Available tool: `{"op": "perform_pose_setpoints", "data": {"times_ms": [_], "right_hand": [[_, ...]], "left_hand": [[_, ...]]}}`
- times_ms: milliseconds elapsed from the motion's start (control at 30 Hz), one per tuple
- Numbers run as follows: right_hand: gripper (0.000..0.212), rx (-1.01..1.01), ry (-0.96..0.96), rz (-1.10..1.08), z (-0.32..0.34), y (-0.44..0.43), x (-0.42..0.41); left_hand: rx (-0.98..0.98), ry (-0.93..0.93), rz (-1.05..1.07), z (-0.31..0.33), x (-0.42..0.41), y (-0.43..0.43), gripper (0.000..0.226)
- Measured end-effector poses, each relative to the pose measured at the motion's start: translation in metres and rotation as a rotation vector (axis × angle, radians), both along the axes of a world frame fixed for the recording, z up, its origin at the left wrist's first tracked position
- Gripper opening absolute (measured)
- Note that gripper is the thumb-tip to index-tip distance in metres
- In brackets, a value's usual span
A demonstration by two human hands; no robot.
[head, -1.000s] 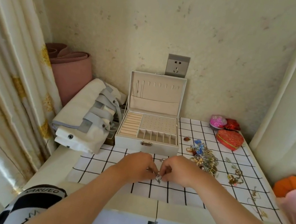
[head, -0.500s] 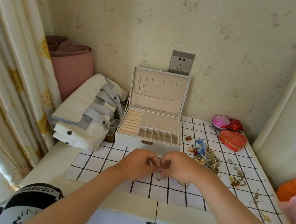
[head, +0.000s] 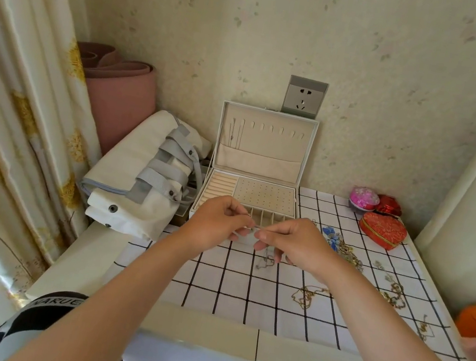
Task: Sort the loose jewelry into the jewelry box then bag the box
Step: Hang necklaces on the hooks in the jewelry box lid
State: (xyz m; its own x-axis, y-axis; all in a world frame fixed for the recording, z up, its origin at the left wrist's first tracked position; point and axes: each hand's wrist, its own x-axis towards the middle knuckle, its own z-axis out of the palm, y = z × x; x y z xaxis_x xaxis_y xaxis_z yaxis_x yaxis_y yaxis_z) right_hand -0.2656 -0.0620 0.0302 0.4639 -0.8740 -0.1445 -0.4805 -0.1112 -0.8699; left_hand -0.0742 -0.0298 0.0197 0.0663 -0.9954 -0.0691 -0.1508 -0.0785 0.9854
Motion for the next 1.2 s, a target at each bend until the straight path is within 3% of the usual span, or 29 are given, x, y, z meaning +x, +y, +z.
{"op": "perform_pose_setpoints", "data": {"times_ms": [333,500,600,767,967,1200], "right_hand": [[0.018,-0.202,0.127,0.064,0.001,0.004,0.007],[0.031,0.029,-0.018,0.077,0.013,0.003,0.012],[0.043,0.08,-0.052,0.06,0.012,0.0,0.007],[0.054,0.168,-0.101,0.033,0.01,-0.006,0.0],[0.037,0.343,-0.37,0.06,0.012,-0.007,-0.003],[0.025,0.288,-0.261,-0.06,0.007,-0.015,0.003]], "left_hand": [[0.078,-0.065,-0.085,0.005,0.01,0.012,0.019],[0.098,0.015,-0.075,0.012,0.016,0.015,0.028],[0.096,-0.161,-0.043,0.009,0.02,0.014,0.024],[0.166,-0.631,-0.063,-0.006,0.037,0.014,0.006],[0.274,-1.01,-0.137,-0.016,0.05,0.016,0.011],[0.378,-1.16,-0.191,-0.021,0.057,0.016,0.012]]}}
